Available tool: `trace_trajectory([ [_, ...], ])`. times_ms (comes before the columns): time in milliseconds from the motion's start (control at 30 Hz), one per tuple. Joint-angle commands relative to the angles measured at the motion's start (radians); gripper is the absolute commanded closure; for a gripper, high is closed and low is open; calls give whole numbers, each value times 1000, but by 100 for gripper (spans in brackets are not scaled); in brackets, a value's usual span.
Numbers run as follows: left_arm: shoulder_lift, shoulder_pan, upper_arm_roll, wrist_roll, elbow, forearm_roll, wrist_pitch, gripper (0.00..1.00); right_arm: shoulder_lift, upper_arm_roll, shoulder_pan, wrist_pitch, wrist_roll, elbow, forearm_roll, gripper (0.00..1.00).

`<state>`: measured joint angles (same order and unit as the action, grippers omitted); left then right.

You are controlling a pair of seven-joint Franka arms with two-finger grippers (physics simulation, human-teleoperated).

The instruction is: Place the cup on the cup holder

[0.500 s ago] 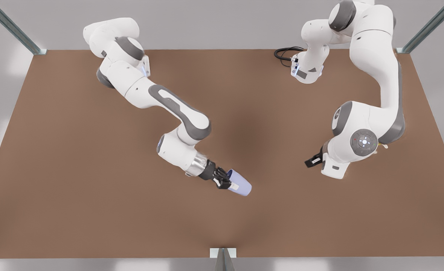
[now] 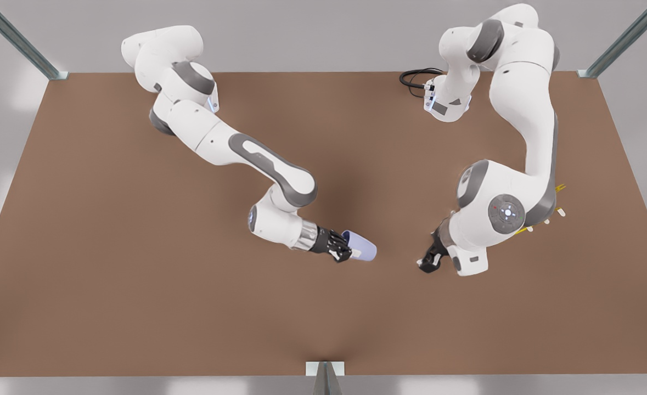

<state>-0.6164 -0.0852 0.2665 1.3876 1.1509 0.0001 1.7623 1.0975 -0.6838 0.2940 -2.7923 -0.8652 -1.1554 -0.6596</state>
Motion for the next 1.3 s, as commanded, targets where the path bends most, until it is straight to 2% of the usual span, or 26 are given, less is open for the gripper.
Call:
trace_trajectory([
  [0, -28, 25, -9, 588, -17, -3, 46, 0, 12, 0, 10, 13, 68, 2, 0, 79],
  [67, -62, 7, -10, 587, -19, 1, 108, 0, 19, 0, 11, 13, 69, 2, 0, 79],
  [233, -121, -57, -7, 536, -19, 8, 111, 0, 61, 3, 59, 0, 100, 14, 3, 79],
  [500, -132, -156, -7, 587, 12, 9, 114, 0, 116, 6, 83, -24, 179, 36, 2, 79],
  [533, -132, -159, -7, 587, 21, 11, 117, 0, 121, 4, 85, -26, 206, 36, 2, 0],
  [767, -132, -197, -9, 611, 43, 11, 111, 0, 125, 9, 85, -30, 212, 33, 2, 0],
  [967, -83, -242, 0, 674, 35, 77, -23, 0, 113, 1, 24, -23, 244, 5, 0, 0],
  [1000, -86, -235, -9, 711, 36, 101, -23, 0, 107, -8, -6, -21, 259, -21, -2, 0],
  [1033, -88, -226, -9, 817, 35, 120, -18, 0, 102, -68, -78, -21, 307, -72, -2, 0],
  [1167, -106, -211, -10, 864, 42, 127, 40, 0, 1, -183, -314, -12, 334, -280, 3, 0],
  [1200, -123, -215, -10, 901, 43, 129, 60, 0, -2, -235, -398, -12, 388, -339, 2, 0],
  [1267, -141, -223, -10, 1005, 56, 130, 131, 0, -63, -250, -536, 212, 394, -357, 5, 0],
])
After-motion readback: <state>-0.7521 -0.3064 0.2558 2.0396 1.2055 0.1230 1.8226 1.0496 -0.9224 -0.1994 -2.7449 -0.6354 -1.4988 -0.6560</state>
